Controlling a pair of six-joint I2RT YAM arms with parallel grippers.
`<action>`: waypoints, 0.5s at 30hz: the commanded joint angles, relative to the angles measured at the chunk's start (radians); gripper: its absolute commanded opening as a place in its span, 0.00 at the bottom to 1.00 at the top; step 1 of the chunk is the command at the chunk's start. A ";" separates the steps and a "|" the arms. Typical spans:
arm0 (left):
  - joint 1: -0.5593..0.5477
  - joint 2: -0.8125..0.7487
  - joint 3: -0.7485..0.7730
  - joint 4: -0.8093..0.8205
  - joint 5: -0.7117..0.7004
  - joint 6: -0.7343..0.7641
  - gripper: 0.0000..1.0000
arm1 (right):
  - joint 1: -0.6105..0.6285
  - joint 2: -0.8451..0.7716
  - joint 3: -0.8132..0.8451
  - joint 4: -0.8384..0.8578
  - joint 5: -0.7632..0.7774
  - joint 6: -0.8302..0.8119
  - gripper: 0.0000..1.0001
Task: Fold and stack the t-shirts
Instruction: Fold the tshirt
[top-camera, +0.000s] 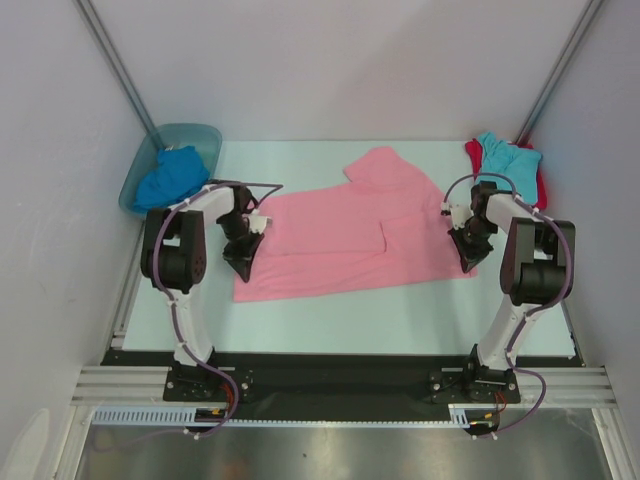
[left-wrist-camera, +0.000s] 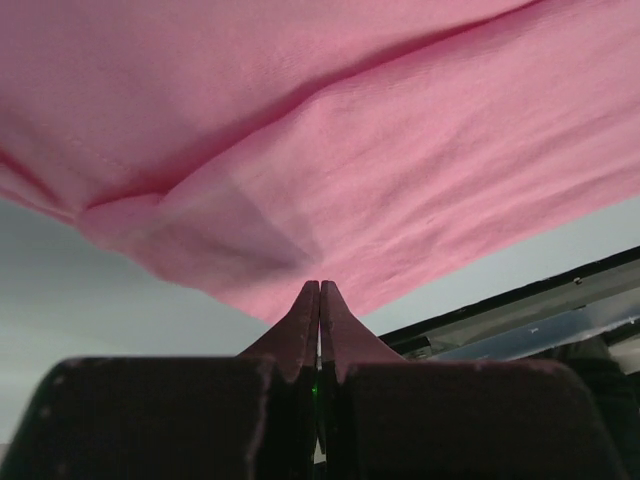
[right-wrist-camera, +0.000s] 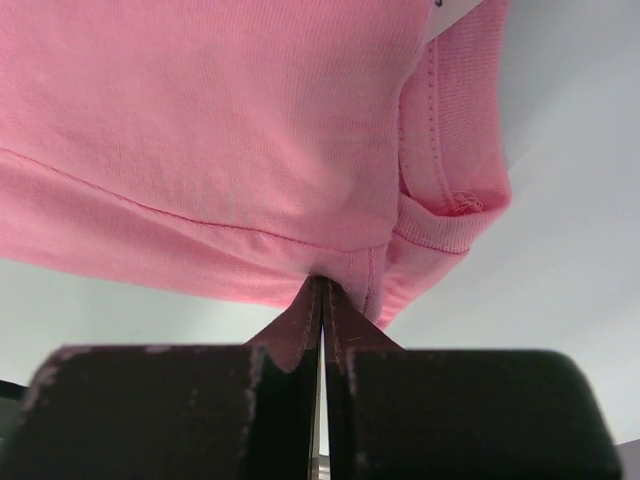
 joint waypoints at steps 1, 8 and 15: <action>0.006 0.028 -0.013 -0.035 0.026 0.012 0.00 | -0.009 0.065 -0.006 0.009 0.078 -0.022 0.00; 0.006 0.063 -0.029 -0.047 0.019 0.020 0.00 | -0.006 0.088 0.009 0.005 0.072 -0.019 0.00; 0.004 0.080 -0.067 -0.058 0.008 0.041 0.00 | -0.004 0.104 0.014 -0.004 0.076 -0.028 0.00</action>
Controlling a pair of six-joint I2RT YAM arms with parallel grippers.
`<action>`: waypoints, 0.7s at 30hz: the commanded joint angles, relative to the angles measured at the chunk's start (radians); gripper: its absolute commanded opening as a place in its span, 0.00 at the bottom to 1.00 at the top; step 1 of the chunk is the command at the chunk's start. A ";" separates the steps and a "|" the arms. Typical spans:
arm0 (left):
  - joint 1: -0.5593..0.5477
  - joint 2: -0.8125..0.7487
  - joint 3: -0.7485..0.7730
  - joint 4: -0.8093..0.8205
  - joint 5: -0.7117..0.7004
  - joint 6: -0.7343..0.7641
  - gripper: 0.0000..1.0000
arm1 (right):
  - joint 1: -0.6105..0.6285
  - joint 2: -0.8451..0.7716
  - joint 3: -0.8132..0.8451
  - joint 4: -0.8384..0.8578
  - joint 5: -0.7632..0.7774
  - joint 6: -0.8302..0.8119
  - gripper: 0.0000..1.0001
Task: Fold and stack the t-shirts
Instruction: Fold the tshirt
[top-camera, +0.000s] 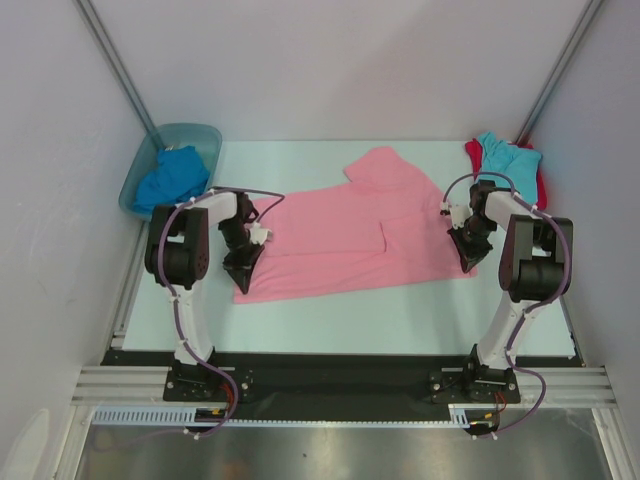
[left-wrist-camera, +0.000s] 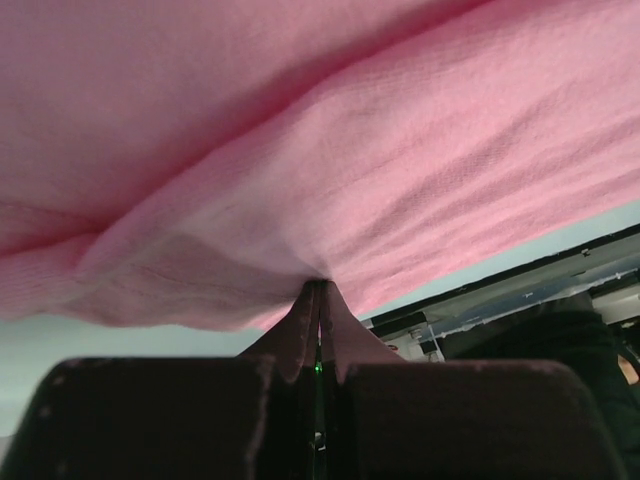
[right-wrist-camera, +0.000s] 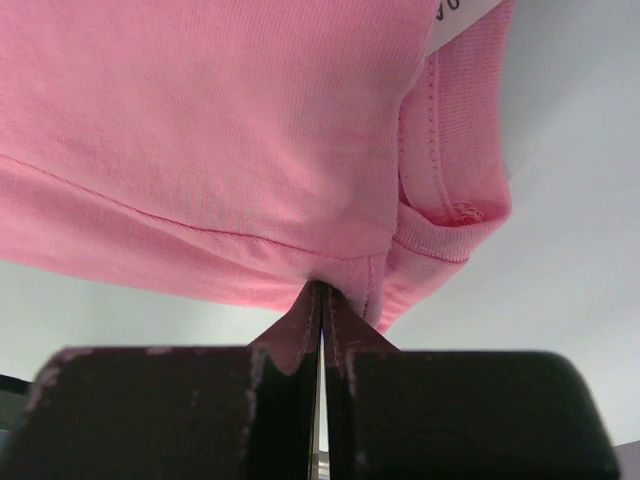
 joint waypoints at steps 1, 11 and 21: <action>0.004 0.014 -0.023 -0.017 -0.002 0.034 0.00 | -0.008 0.073 -0.024 0.035 0.068 -0.028 0.00; -0.014 0.076 -0.026 -0.041 -0.052 0.085 0.00 | -0.011 0.092 -0.013 0.011 0.080 -0.050 0.00; -0.043 0.107 -0.052 -0.026 -0.141 0.120 0.00 | -0.011 0.098 -0.055 -0.008 0.085 -0.068 0.00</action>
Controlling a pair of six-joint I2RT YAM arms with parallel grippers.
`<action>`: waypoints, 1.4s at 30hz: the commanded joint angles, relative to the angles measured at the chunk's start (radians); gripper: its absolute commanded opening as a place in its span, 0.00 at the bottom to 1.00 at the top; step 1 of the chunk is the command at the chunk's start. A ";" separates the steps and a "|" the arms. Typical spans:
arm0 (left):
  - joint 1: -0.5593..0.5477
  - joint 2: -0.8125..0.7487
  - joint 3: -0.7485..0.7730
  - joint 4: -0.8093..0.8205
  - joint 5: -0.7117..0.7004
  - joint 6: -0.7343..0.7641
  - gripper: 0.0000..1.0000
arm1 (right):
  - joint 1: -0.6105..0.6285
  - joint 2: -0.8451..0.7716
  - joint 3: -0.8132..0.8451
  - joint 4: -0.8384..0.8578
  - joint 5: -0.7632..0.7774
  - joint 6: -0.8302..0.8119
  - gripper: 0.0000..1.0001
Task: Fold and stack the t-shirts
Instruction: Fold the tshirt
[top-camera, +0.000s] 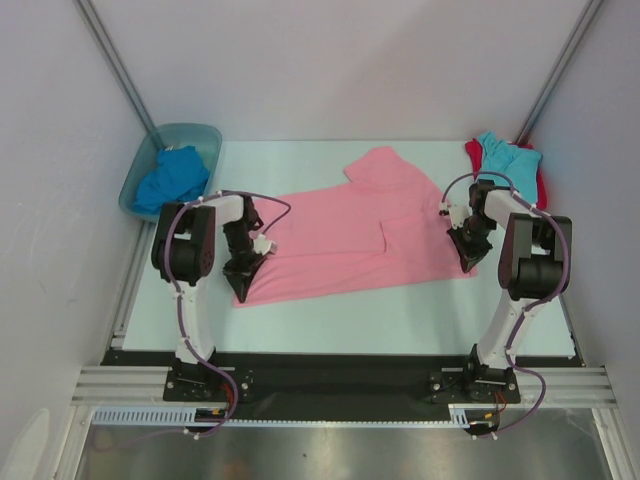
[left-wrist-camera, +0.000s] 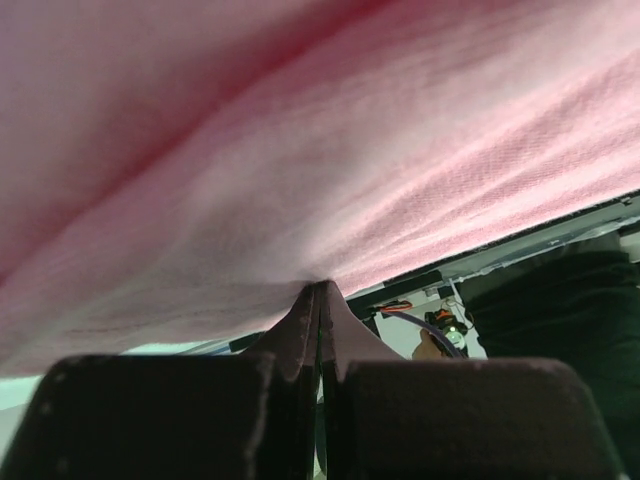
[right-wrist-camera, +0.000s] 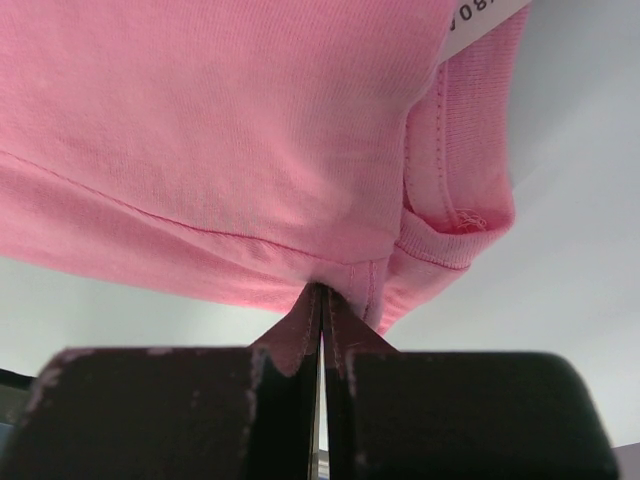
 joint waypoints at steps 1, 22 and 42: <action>-0.018 0.052 -0.045 0.073 -0.123 0.053 0.00 | -0.012 0.077 -0.080 0.016 0.084 -0.048 0.00; -0.034 -0.154 -0.261 0.345 -0.269 0.068 0.00 | -0.008 -0.049 -0.279 0.146 0.068 -0.045 0.00; -0.036 -0.198 -0.375 0.408 -0.321 0.134 0.00 | -0.024 -0.148 -0.457 0.180 0.095 -0.116 0.00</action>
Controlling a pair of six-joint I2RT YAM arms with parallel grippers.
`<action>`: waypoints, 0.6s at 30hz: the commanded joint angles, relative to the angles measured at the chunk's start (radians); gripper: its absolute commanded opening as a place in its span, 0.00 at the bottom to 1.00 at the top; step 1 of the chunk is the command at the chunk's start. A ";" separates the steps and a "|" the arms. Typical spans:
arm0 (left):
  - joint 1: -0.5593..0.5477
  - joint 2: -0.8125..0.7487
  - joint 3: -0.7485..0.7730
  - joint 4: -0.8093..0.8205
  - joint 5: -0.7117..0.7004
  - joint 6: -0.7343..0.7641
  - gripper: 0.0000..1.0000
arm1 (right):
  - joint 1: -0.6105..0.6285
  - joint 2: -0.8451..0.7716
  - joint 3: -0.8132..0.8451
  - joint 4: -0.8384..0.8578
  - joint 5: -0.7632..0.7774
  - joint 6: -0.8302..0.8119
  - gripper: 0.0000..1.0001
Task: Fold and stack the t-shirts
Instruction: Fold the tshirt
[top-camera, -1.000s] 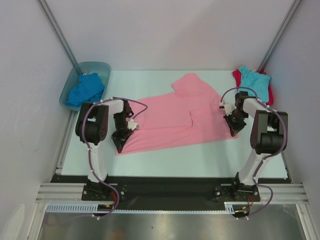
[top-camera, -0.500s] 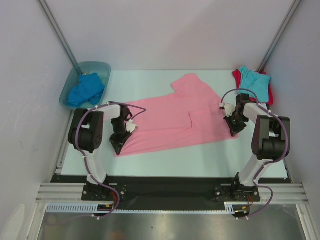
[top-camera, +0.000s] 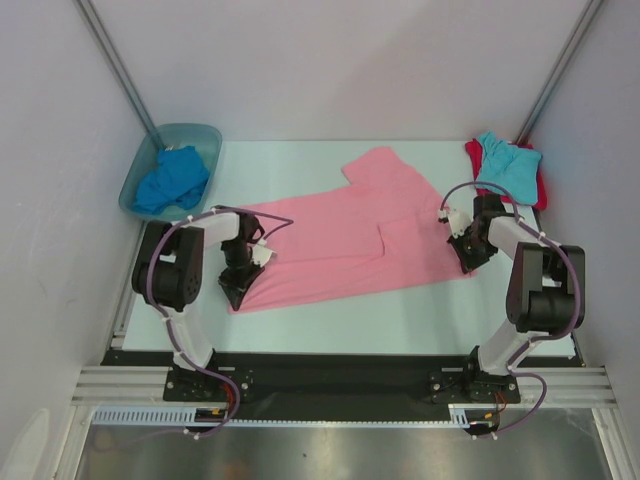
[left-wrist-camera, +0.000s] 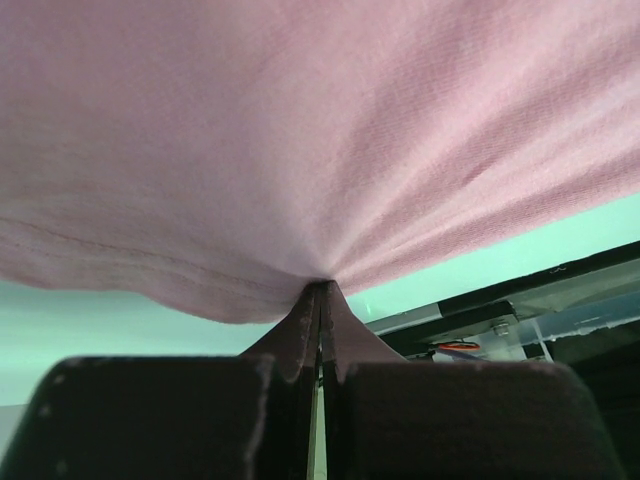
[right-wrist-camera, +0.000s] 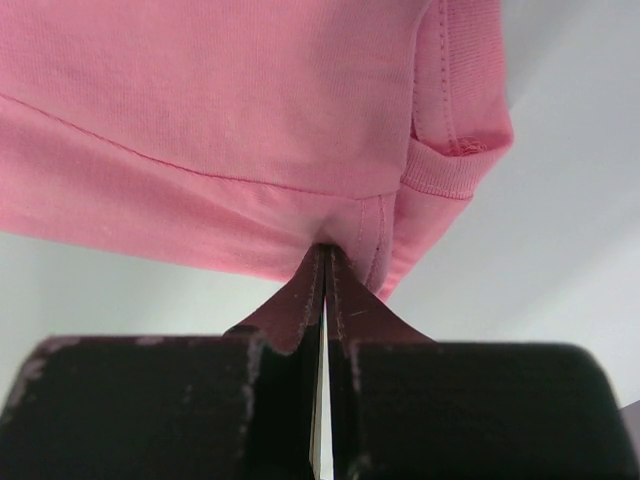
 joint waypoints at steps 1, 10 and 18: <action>0.014 0.052 -0.104 0.200 -0.203 0.092 0.01 | -0.028 0.089 -0.139 -0.135 0.103 -0.039 0.00; 0.004 0.052 -0.188 0.262 -0.271 0.133 0.00 | -0.057 0.065 -0.201 -0.120 0.156 -0.068 0.00; 0.001 0.039 -0.210 0.280 -0.272 0.146 0.00 | -0.071 0.063 -0.213 -0.129 0.169 -0.088 0.00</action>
